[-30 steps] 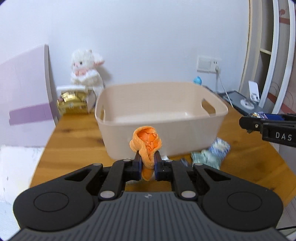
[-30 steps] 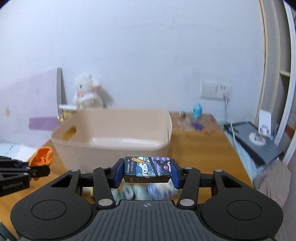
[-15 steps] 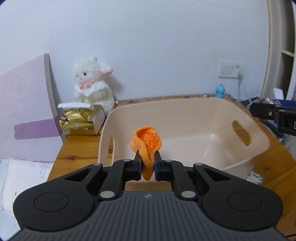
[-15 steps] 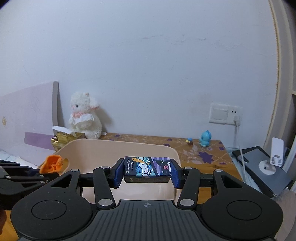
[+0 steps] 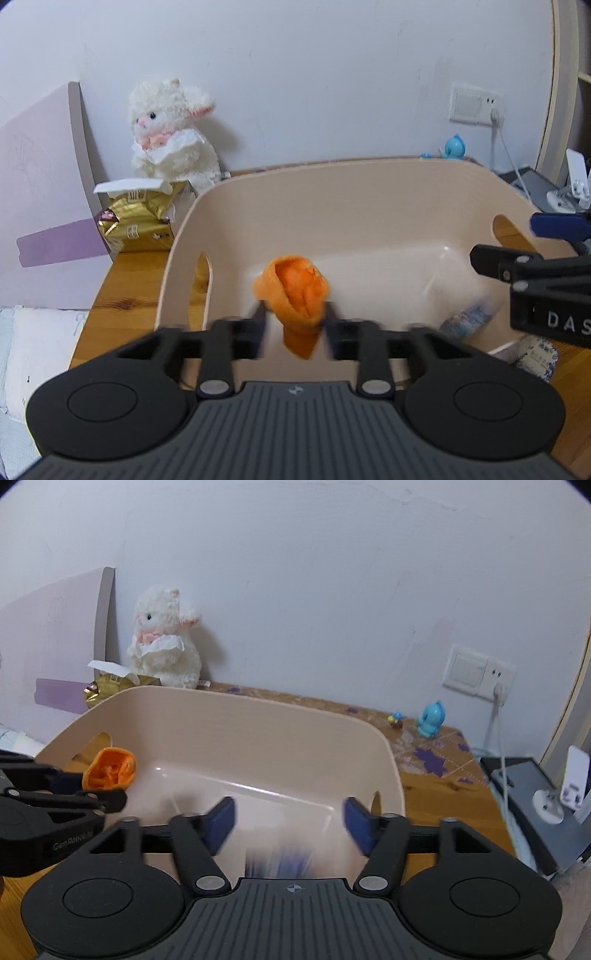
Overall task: Organize objects
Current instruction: 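Lift both items over the basket and open both tools to drop them, then grasp the green snack bag with left tool while right tool grasps the plaid scrunchie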
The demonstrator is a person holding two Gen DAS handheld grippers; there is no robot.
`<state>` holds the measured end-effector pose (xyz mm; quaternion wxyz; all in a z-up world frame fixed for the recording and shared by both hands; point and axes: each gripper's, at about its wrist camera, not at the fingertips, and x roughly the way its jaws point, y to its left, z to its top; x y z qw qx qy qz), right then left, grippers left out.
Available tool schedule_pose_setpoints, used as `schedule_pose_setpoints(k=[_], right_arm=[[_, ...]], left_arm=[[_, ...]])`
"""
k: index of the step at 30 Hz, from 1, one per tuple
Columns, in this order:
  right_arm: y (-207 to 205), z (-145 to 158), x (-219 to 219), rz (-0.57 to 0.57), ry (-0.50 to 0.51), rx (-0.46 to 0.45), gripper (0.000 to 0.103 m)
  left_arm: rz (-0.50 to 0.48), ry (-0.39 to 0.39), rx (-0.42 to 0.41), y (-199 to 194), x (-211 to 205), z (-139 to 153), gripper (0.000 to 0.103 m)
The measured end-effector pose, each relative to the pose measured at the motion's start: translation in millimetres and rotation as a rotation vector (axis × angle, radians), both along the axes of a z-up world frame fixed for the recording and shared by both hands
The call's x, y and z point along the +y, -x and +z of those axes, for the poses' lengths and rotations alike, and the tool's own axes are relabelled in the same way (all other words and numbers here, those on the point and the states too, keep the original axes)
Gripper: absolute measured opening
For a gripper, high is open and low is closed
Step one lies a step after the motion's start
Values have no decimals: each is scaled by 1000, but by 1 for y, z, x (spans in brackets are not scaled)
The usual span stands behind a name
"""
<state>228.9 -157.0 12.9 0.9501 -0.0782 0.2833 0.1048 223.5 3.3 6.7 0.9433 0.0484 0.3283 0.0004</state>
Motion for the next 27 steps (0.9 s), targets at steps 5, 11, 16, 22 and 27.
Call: schedule_pose_setpoints(k=[5, 11, 16, 22, 27], right_arm=[[21, 22, -4, -10, 4, -87, 103], [45, 38, -10, -28, 15, -107, 103], [68, 34, -20, -57, -2, -78, 103], [87, 13, -26, -74, 7, 1, 103], [96, -8, -23, -61, 25, 74, 103]], left_arm=[[-3, 16, -79, 19, 3, 17, 85], [7, 8, -139, 51, 7, 37, 94], [-25, -28, -160, 77, 10, 42, 99], [-52, -33, -120, 96, 20, 30, 99], [-68, -65, -71, 109, 25, 11, 99]])
